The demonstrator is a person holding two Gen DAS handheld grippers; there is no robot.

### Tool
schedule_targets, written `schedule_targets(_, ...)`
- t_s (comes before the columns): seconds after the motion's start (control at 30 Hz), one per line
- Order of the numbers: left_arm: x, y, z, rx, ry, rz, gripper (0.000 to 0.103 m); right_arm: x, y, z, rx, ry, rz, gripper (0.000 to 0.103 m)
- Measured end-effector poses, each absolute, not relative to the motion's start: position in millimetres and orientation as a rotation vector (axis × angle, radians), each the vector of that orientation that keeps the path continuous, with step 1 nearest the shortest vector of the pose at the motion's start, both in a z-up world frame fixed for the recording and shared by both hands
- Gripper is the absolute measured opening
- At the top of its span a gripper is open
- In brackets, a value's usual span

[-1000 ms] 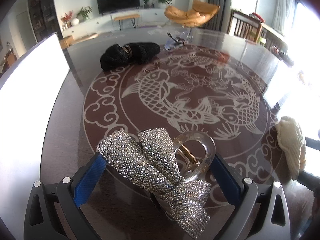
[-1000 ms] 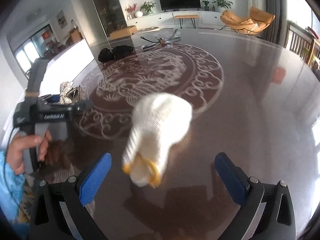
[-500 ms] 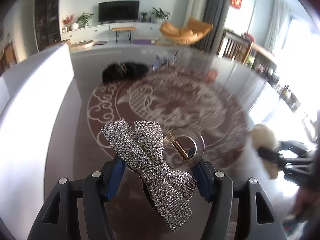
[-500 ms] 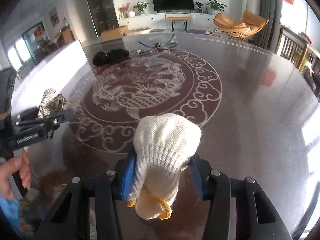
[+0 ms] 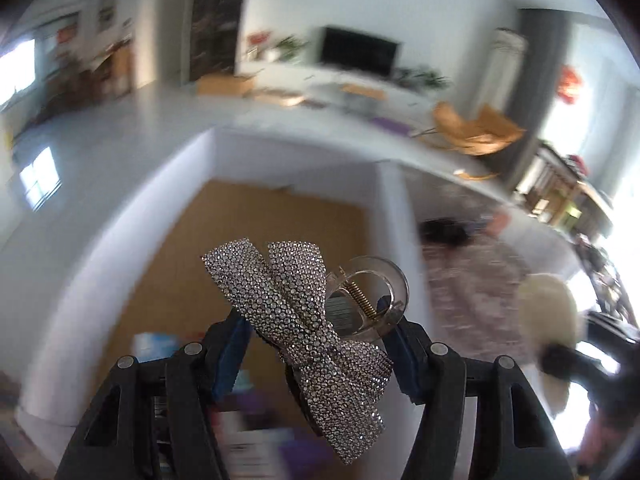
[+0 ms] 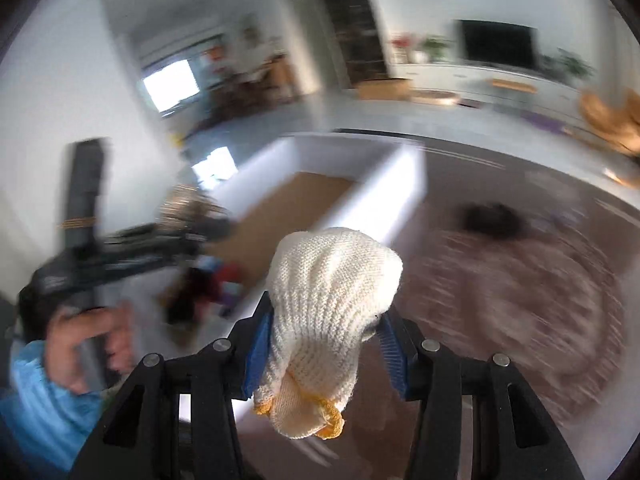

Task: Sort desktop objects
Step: 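Carry the clip and glove over the bin and open both tools to drop them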

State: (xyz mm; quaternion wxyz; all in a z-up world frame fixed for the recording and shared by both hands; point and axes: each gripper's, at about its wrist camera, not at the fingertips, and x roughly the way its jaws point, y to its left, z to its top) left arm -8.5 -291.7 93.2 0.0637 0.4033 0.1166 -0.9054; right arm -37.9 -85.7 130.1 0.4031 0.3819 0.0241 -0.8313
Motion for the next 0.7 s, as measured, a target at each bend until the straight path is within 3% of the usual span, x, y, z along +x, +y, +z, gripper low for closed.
schedule_targets(0.2, -8.7, -350.7, 44.8, 1.407, 0.401, -2.482, 0.064, -27.0, -193.1, 106.7, 0.988, 0.238, -1.955, 0.052)
schedule_targets(0.23, -9.7, -355.4, 36.8, 1.451, 0.404, -2.421, 0.068, -29.1, -205.6, 97.5, 1.031, 0.258, -1.943, 0.055)
schedule_targets(0.3, -11.4, -363.7, 28.0, 1.506, 0.431, -2.320, 0.071, -33.4, -216.3, 86.8, 1.086, 0.265, -1.924, 0.076)
schedule_targets(0.33, -10.8, -366.0, 25.3, 1.515, 0.458, -2.298, 0.071, -34.3, -218.6, 83.9, 1.094, 0.265, -1.932, 0.078)
schedule_targets(0.43, -6.2, -366.7, 30.1, 1.446, 0.492, -2.315, 0.071, -31.5, -208.6, 87.5, 1.061, 0.239, -1.951, 0.080)
schedule_targets(0.7, 25.7, -309.0, 70.3, 1.125, 0.505, -2.589, 0.071, -29.3, -102.6, 100.3, 0.859, 0.203, -2.251, 0.102)
